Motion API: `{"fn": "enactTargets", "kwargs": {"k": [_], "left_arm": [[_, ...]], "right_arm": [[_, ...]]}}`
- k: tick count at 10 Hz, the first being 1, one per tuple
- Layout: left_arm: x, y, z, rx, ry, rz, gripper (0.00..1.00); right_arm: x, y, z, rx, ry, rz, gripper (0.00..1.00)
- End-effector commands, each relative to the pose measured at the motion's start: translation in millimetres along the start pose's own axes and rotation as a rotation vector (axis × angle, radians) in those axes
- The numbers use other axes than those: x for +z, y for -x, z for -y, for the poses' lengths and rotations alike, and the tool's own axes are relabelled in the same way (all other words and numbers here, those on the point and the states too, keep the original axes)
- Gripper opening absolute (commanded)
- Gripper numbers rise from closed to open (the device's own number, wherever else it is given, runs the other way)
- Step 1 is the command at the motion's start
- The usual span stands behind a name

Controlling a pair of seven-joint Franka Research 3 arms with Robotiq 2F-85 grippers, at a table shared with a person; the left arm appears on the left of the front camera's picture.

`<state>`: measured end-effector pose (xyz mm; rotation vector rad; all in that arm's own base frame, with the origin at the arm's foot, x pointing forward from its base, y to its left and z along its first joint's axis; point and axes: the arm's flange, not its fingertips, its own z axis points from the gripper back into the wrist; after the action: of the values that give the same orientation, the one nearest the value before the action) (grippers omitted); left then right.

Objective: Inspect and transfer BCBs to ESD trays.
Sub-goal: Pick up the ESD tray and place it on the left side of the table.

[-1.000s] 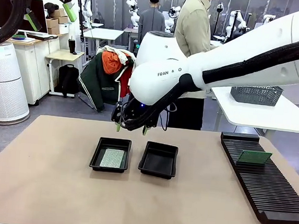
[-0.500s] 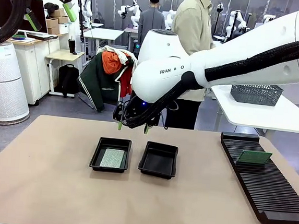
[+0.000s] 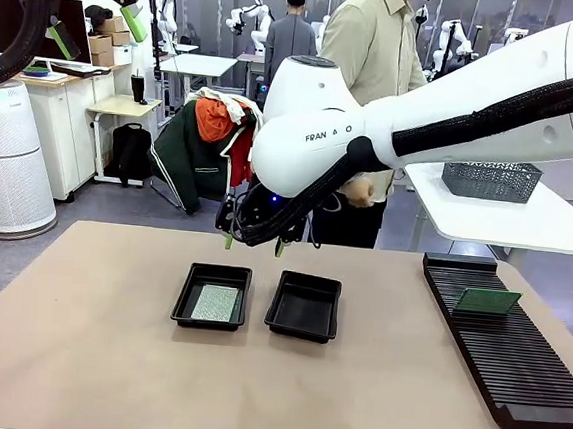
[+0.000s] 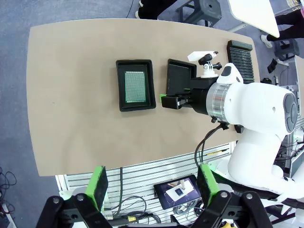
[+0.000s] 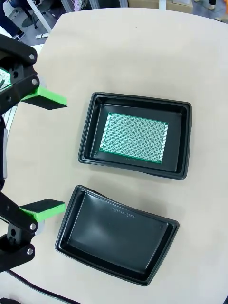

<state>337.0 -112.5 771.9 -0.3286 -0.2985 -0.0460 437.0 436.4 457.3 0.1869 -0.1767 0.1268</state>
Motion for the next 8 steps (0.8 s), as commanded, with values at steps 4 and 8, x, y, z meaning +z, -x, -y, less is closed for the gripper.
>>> {"fn": "enactTargets", "kwargs": {"k": [4,8], "left_arm": [[-0.6,0.8,-0.7,0.000,0.000,-0.001,1.00],[-0.6,0.8,-0.7,0.000,0.000,-0.001,1.00]], "right_arm": [[-0.4,0.7,0.4,0.007,0.006,0.001,1.00],[-0.4,0.7,0.4,0.007,0.006,0.001,1.00]]}}
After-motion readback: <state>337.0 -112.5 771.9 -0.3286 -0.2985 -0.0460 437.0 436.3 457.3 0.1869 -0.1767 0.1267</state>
